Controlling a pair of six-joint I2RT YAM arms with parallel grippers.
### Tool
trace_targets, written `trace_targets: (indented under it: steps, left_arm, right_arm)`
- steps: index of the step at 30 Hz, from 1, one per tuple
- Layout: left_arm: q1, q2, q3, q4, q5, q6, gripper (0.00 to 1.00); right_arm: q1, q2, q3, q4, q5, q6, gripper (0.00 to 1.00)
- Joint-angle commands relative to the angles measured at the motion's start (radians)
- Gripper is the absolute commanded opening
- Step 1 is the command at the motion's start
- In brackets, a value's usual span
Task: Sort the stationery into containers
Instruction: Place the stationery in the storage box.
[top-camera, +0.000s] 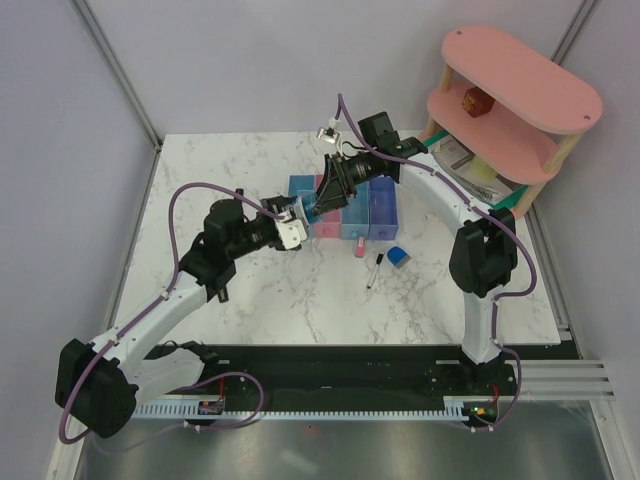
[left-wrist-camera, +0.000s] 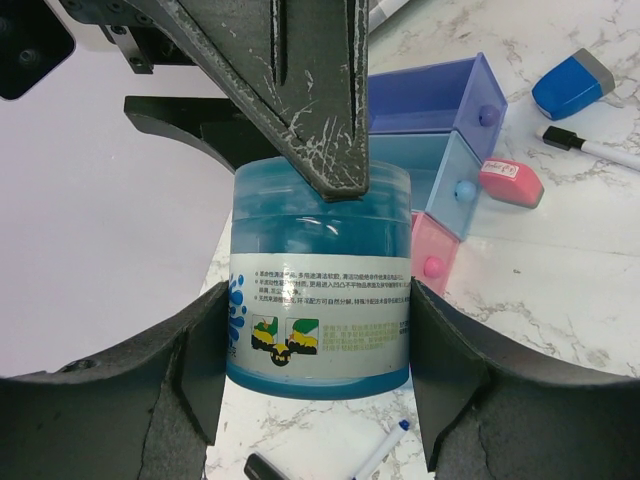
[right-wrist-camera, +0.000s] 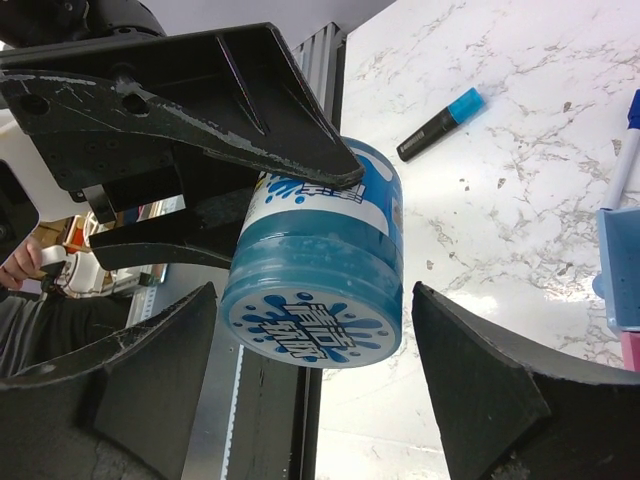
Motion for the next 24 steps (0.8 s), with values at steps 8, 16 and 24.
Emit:
trace_targets:
  steps: [8,16,24]
  left_arm:
    - [-0.004,-0.032,-0.002,0.121,0.004,0.015,0.02]
    - [-0.004,-0.021,-0.002,0.151,-0.006,0.015,0.02]
    - [-0.004,-0.023,-0.008,0.162,-0.014,0.017,0.02]
  right_arm:
    - [-0.001,-0.028,0.029,0.058,-0.016,0.018,0.84]
    - [-0.003,-0.031,0.008,0.099,-0.026,0.047,0.43]
    - [-0.004,-0.043,-0.012,0.13,-0.017,0.062,0.24]
